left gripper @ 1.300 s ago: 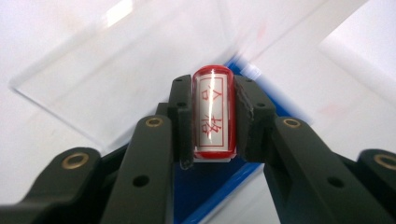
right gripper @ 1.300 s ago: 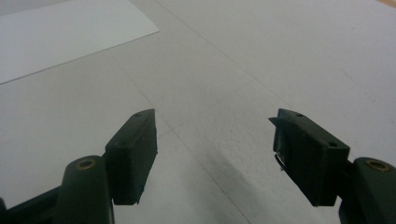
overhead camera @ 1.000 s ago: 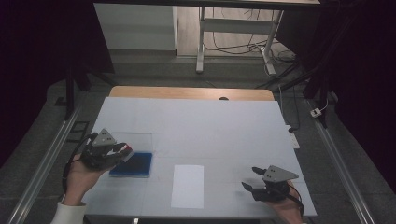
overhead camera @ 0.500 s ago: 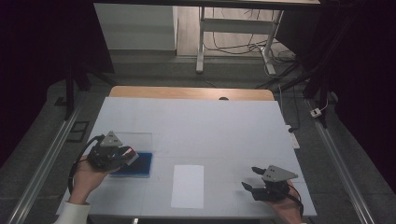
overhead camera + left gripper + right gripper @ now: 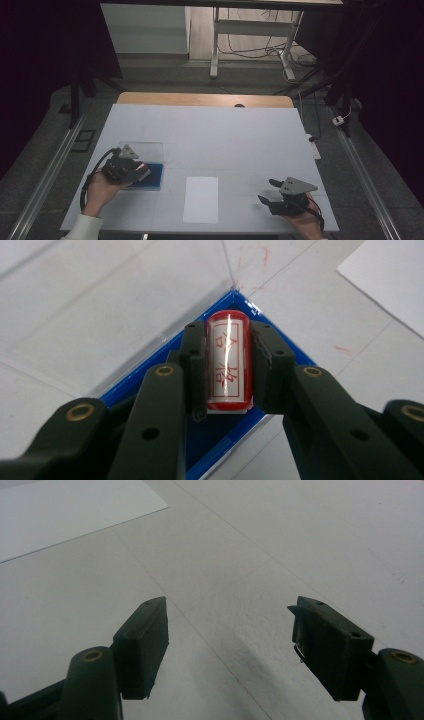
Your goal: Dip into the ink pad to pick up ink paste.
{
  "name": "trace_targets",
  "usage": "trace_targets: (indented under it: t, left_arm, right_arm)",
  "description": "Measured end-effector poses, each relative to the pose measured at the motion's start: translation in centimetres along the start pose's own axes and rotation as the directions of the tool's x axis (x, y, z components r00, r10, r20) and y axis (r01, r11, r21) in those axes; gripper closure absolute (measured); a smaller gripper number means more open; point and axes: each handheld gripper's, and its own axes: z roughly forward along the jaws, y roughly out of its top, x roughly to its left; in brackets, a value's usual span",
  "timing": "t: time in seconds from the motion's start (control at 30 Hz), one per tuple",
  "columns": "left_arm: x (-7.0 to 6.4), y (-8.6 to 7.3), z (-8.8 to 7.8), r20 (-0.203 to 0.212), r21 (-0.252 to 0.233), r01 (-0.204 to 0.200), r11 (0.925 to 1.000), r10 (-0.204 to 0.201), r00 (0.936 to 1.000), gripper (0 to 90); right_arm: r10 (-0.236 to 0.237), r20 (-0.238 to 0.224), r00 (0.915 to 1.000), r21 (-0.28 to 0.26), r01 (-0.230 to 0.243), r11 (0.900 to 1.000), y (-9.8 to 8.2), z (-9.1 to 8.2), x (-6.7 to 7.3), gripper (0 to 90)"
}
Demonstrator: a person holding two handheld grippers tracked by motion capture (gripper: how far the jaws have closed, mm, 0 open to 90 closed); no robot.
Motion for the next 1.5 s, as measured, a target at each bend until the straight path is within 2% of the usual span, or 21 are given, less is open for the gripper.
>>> trace_targets:
  t: [0.3,0.57,0.8,0.87,0.97,1.07,1.5]
  left_arm:
    - [0.3,-0.3,0.9,0.009,0.029,0.009,0.9996,-0.009,0.9999,70.2]
    - [0.7,-0.3,1.0,0.030,0.028,0.031,0.9991,-0.032,0.9990,70.4]
    - [0.7,-0.2,1.4,0.030,0.058,0.031,0.9978,-0.033,0.9990,70.8]
    - [0.8,-0.3,1.5,0.040,0.055,0.043,0.9976,-0.046,0.9982,70.8]
    - [0.3,0.1,1.5,0.010,0.075,0.015,0.9970,-0.016,0.9998,70.9]
    - [0.2,0.1,1.6,0.000,0.079,0.008,0.9968,-0.008,1.0000,70.9]
    - [0.4,-0.2,1.6,0.017,0.065,0.016,0.9977,-0.017,0.9997,71.0]
  right_arm:
    - [0.000,-0.002,1.0000,0.002,0.000,1.000,0.0,0.0,0.0,30.1]
    - [-0.001,0.000,1.0000,0.004,0.001,1.000,0.0,0.0,0.0,30.1]
    - [-0.006,-0.001,1.0000,0.004,0.006,1.000,0.1,0.1,0.2,30.1]
    - [-0.005,-0.005,1.0000,0.000,0.005,1.000,0.1,0.2,0.2,30.2]
    - [-0.006,-0.004,1.0000,0.003,0.006,1.000,0.1,0.2,0.2,30.2]
    - [-0.007,-0.004,1.0000,0.004,0.007,1.000,0.1,0.2,0.2,30.2]
    - [-0.002,-0.011,0.9999,-0.007,0.002,1.000,0.2,0.1,0.3,30.2]
